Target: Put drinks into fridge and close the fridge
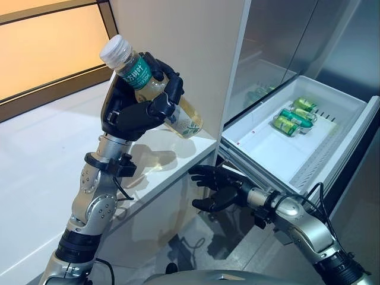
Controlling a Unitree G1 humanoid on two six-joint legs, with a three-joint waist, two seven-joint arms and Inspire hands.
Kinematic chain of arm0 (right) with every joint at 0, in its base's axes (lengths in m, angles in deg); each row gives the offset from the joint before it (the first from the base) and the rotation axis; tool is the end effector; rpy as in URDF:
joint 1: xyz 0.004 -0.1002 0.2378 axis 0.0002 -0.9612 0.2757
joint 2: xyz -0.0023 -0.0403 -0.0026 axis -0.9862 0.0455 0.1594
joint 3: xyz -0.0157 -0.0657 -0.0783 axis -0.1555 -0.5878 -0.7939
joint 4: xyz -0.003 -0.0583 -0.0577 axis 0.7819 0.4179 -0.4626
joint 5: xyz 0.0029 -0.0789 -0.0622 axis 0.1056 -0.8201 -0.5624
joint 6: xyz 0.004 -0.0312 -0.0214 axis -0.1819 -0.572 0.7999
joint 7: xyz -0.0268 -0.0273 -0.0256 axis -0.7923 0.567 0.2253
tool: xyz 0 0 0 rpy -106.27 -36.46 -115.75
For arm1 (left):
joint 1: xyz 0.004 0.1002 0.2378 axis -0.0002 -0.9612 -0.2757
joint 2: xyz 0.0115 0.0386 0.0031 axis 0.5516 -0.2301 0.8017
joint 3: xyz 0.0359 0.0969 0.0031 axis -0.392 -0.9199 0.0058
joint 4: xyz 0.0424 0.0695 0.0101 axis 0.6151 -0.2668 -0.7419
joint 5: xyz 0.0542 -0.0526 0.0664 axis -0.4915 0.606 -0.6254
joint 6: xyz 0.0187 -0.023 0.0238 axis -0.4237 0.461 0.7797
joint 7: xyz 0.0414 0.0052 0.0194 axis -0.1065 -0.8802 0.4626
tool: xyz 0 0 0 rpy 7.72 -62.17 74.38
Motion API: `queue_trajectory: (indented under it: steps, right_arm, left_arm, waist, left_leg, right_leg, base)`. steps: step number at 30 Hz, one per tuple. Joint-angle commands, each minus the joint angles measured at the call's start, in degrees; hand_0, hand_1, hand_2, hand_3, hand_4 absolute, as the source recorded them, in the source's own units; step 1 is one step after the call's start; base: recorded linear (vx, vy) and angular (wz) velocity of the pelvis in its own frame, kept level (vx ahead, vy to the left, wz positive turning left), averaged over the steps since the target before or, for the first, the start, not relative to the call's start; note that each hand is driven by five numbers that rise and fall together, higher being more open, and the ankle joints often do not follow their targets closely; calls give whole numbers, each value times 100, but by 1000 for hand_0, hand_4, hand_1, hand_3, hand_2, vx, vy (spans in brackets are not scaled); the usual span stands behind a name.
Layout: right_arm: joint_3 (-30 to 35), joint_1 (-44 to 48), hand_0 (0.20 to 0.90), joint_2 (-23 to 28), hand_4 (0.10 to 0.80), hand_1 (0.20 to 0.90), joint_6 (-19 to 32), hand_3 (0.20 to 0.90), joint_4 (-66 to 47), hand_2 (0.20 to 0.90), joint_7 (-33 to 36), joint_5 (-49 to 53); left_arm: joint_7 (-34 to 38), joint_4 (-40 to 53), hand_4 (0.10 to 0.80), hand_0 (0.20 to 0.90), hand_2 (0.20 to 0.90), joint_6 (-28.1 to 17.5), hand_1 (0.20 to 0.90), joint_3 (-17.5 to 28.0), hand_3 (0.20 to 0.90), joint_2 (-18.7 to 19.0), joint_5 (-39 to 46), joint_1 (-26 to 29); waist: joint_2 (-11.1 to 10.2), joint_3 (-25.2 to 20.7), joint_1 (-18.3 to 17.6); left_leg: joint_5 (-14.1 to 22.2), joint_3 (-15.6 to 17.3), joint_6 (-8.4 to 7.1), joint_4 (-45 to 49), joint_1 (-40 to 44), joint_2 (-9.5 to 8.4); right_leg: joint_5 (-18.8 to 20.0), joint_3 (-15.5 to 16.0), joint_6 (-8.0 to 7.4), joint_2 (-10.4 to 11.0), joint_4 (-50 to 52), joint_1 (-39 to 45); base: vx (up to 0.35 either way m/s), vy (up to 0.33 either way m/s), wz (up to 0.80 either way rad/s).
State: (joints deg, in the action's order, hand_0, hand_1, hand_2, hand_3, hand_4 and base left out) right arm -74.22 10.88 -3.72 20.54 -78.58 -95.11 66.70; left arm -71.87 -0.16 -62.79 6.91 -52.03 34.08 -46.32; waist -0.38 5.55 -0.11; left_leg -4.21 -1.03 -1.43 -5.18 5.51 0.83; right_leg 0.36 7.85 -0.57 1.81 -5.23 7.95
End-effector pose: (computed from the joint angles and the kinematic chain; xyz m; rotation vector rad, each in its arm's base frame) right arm 0.1942 -0.1779 0.0637 -0.1014 0.3510 0.7639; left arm 0.2120 0.1847 0.1615 -0.3743 -0.6776 -0.5708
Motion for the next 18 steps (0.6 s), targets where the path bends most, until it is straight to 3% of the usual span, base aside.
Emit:
queue_trajectory:
  steps: [1,7,11,18]
  right_arm:
    - [568,1503,900,-244,800,900,798,900,-1252,900,148,574]
    - [419,1847,900,34,800,900,434,900,-1268,900,-107,447]
    - [386,1941,900,732,800,900,-235,900,-1284,900,-841,220]
    - [549,1930,900,1251,800,900,-496,900,-1031,900,-1056,411]
  left_arm:
    - [82,414,100,300,300,-383,300,24,200,183,62,1097]
    - [258,352,100,300,300,-312,300,-178,200,279,-77,1269]
    - [365,350,100,300,300,-304,300,-169,200,477,25,1297]
    - [530,310,100,300,300,-464,300,-158,200,723,-17,1236]
  waist:
    - [-129,-570,-125]
    - [-157,-585,-142]
    - [-220,-600,-178]
    - [-287,-611,-247]
  left_leg:
    - [431,404,133,18,178,-111]
    - [426,428,119,18,180,-101]
    - [424,441,97,18,177,-97]
    - [420,449,90,18,176,-101]
  right_leg:
    - [217,-373,-312,159,23,-60]
    - [215,-392,-308,148,23,-48]
    - [220,-404,-314,146,23,-47]
    - [243,-473,-303,114,23,-54]
  base:
    - [-26,-9,-4]
    - [-3,-2,-3]
    - [0,0,0]
    - [-2,1,-2]
